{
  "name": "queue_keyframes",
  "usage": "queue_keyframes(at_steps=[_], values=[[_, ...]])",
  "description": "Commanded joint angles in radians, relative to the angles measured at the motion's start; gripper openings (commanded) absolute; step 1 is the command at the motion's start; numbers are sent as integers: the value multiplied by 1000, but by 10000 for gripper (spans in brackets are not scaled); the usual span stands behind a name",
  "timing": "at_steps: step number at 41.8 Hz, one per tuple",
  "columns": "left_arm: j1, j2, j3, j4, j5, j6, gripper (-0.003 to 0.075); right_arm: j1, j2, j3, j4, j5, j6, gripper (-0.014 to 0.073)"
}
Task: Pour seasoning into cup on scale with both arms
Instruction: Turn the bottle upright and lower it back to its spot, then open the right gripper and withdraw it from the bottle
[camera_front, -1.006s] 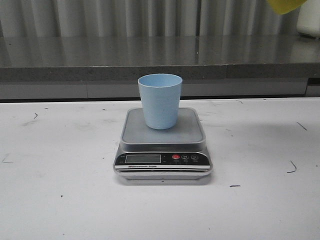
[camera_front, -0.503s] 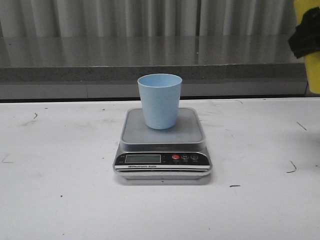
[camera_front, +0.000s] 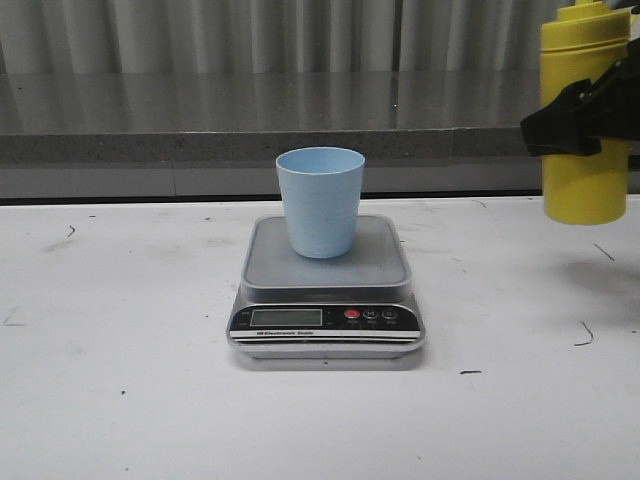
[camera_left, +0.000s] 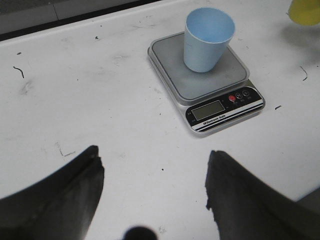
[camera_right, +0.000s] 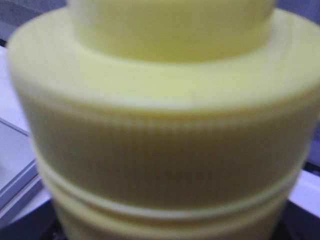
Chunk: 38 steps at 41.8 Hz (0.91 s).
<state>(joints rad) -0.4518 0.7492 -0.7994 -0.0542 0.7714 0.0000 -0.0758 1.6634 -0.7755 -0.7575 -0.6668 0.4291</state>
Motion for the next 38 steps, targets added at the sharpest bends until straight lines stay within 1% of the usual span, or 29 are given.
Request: queue_keyframes(at_steps=[1,8,15,20,26,27,30,35,36,38], values=[[0,-5,-25,-9,-71,0,439,-5,15,-30,116,-192,-104,381],[0,-5,-25,-9,-71,0,439,-5,103,-30,228,-263,-153,381],[0,-5,-25,-9,-71,0,439,-5,184,-31,254,-402,-231,382],[0,-5,-25,-9,-71,0,439,-5,239,-32,299,-484,-241,383],[0,-5,-25,-9,-71,0,439,-5,279,-32,332,-493,-241,388],[0,-5,-25,-9,-71,0,439,-5,282,-32,332,-494,-241,395],[0,-5,-25,-9,-71,0,439,-5,288,-32,332,-494,-241,467],[0,-5,-25,-9,-71,0,439,-4,288,-32,332,-484,-241,644],[0,-5,-25,-9,-71,0,439,-4,288,-32,332,-483,-241,666],[0,-5,-25,-9,-71,0,439,-4,288,-30,332,-483,-241,658]])
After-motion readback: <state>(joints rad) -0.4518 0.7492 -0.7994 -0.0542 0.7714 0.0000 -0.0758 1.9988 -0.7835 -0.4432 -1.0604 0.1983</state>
